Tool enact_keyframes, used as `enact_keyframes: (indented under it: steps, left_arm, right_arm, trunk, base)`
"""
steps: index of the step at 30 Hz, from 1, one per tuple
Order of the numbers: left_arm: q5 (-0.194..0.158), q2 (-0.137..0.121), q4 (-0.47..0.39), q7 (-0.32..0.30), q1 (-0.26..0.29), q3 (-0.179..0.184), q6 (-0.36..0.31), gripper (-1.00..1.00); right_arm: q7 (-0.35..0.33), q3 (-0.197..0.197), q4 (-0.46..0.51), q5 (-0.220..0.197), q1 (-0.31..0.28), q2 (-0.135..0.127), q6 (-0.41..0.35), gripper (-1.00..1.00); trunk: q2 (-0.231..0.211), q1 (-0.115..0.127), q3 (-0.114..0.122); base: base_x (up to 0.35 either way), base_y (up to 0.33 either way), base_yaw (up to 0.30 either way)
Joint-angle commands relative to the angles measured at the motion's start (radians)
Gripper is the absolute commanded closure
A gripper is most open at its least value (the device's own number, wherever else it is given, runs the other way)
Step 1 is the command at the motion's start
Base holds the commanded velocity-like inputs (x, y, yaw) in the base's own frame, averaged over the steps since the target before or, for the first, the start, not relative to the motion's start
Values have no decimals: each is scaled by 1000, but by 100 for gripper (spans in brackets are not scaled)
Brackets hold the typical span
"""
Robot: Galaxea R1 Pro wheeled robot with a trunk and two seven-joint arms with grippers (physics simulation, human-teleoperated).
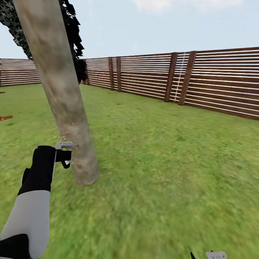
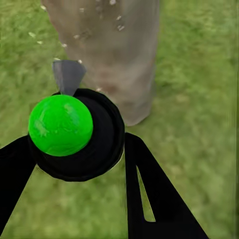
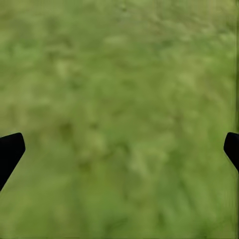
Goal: In the garden, pick up the pesticide atomizer on the floor and spray pesticide onto both trees until each tree trunk is fully covered.
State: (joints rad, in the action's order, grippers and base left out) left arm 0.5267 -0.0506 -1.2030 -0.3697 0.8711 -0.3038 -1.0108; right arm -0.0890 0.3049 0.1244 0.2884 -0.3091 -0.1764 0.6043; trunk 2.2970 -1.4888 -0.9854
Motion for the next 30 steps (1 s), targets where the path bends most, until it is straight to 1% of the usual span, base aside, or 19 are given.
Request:
enact_keyframes:
  steps: [1,4,11,20,24,26,30]
  left_arm:
    - [1,0,0,0,-12,-1,1,100]
    - [1,0,0,1,-27,-1,1,100]
    - [1,0,0,2,-29,0,0,100]
    - [1,0,1,2,-50,-1,1,100]
    - [0,-2,7,3,-72,-6,1,100]
    - [0,-8,8,3,-107,-10,3,100]
    - [-2,-1,8,2,-115,-3,3,100]
  right_arm:
    - [0,0,0,0,0,0,0,-100]
    - [0,0,1,0,0,0,0,-100]
    - [0,0,1,0,0,0,0,-100]
    - [1,0,1,0,-1,0,0,-100]
    - [2,0,1,0,0,0,0,-100]
    - [1,0,1,0,0,0,0,-100]
    - [1,0,1,0,0,0,0,-100]
  trunk:
    - [0,0,0]
    - [0,0,0]
    - [0,0,0]
    - [0,0,0]
    - [0,0,0]
    - [0,0,0]
    - [0,0,0]
  base:
    - [125,-251,129]
    - [110,-258,199]
    - [90,-266,270]
    - [88,-266,27]
    - [114,-263,227]
    - [211,-215,273]
    - [231,-200,277]
